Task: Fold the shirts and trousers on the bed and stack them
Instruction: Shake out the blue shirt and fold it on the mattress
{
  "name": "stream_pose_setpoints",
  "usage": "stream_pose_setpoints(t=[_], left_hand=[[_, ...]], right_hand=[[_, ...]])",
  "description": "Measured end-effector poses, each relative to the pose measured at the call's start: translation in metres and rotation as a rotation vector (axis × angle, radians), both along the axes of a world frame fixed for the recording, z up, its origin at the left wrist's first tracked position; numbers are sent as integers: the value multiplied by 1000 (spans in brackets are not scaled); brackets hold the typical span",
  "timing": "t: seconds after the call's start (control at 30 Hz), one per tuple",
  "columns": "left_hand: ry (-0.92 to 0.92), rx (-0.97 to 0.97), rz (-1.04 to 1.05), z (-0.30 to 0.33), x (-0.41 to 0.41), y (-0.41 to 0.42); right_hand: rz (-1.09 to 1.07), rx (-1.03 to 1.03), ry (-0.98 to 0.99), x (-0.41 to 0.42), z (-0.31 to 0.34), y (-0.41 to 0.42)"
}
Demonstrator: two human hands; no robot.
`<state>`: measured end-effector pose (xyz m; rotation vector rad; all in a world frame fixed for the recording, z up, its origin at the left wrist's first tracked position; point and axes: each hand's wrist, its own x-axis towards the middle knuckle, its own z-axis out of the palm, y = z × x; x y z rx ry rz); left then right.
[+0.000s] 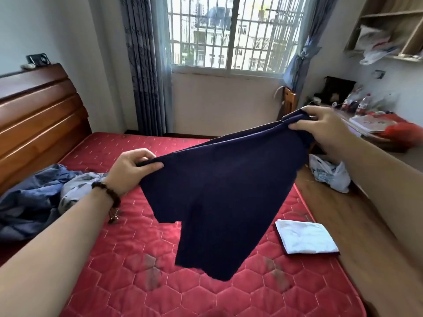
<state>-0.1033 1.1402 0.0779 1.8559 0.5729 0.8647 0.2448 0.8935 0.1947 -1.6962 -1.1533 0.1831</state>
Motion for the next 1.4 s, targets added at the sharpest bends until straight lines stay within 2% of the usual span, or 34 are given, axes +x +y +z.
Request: stream_pose_setpoints(t=[0.1,0.3,0.53,0.83,1.0,1.3,1.4], left_hand=[[-64,-169,-19,-1,1,1],[152,-166,65,-50,16,39],[433,-216,102,-177,66,113],[660,-267,199,-348,128,196],[706,-313,219,-405,155,225],[641,-364,392,-493,216,308],[807,-314,425,-530,233,327]], right_hand=[[-10,-6,49,2,-2,11],[-7,-199,55,27,-49,61],[-69,-476,12,86,-187,168],[-215,-651,81,143,-377,282],[-186,-674,139,176,-446,328],[-9,-735,196,261,-533,436],[-37,-866,87,281,-581,464]])
